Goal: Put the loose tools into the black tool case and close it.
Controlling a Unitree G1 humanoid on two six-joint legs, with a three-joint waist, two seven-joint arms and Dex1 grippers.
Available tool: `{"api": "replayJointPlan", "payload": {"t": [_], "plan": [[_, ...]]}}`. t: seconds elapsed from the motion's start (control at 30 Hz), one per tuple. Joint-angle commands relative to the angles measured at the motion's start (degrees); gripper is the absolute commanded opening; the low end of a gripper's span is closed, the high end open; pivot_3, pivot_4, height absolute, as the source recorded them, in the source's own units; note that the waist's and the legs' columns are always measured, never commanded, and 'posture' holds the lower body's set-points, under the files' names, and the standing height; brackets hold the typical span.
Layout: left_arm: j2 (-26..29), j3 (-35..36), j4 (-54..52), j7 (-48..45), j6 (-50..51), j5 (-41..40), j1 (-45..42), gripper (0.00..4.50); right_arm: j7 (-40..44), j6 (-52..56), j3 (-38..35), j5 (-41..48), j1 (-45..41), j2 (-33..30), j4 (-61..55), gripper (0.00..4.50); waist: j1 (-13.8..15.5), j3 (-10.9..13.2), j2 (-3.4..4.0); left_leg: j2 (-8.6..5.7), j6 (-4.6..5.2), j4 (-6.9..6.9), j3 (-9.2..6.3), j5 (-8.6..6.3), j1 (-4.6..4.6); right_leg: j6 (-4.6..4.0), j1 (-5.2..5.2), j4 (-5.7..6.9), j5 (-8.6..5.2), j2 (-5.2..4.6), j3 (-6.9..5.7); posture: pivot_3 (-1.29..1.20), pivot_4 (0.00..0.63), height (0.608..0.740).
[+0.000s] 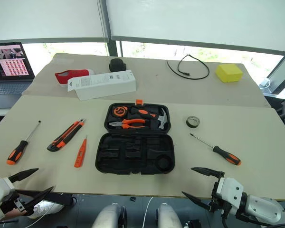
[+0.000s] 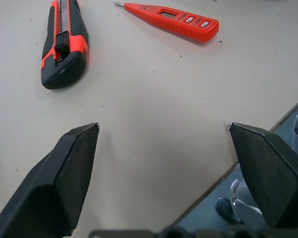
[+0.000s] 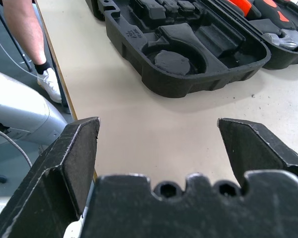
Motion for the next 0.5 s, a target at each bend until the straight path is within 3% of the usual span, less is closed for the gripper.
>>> {"api": "replayJointPlan", "payload": {"t": [0.03, 0.13, 0.3, 0.5], "plan": [[0.39, 2.84, -2.22, 1.86, 5.88, -6.73, -0.74, 4.5, 0.32, -2.08, 1.13, 1.5, -2.53, 0.38, -1.78, 4.41, 0.0, 0.0, 0.0, 0.0, 0.0, 0.0, 0.0, 0.0, 0.0, 0.0, 0.0, 0.0, 0.0, 0.0, 0.0, 0.0, 0.15, 0.74], [-2.66, 10.06, -4.52, 11.73, 18.83, -18.76, -2.28, 4.5, -3.14, 4.03, 4.66, 8.14, -10.1, 3.84, -8.11, 4.41, -0.48, -0.01, -0.06, 0.14, 0.0, 0.01, -0.02, 0.0, 0.01, -0.03, -0.03, 0.04, 0.03, 0.06, 0.0, 0.0, 0.15, 0.74], [-5.03, 14.35, -4.15, 21.27, 27.22, -19.19, -0.89, 4.5, -5.07, 9.7, 5.85, 14.18, -13.48, 5.87, -11.92, 4.41, -0.31, -0.02, -0.02, 0.56, -0.03, 0.04, -0.08, -0.02, 0.16, -0.08, 0.02, 0.08, 0.1, 0.22, -0.03, 0.0, 0.15, 0.74], [-5.64, 19.18, -1.76, 27.74, 34.8, -21.92, -1.71, 4.5, -6.86, 10.51, 6.77, 14.02, -15.18, 7.86, -13.32, 4.41, 0.1, -0.18, -0.32, 0.49, -0.1, 0.04, 0.14, -0.08, 0.04, -0.09, -0.06, 0.05, 0.1, 0.19, -0.13, 0.0, 0.15, 0.74]]}}
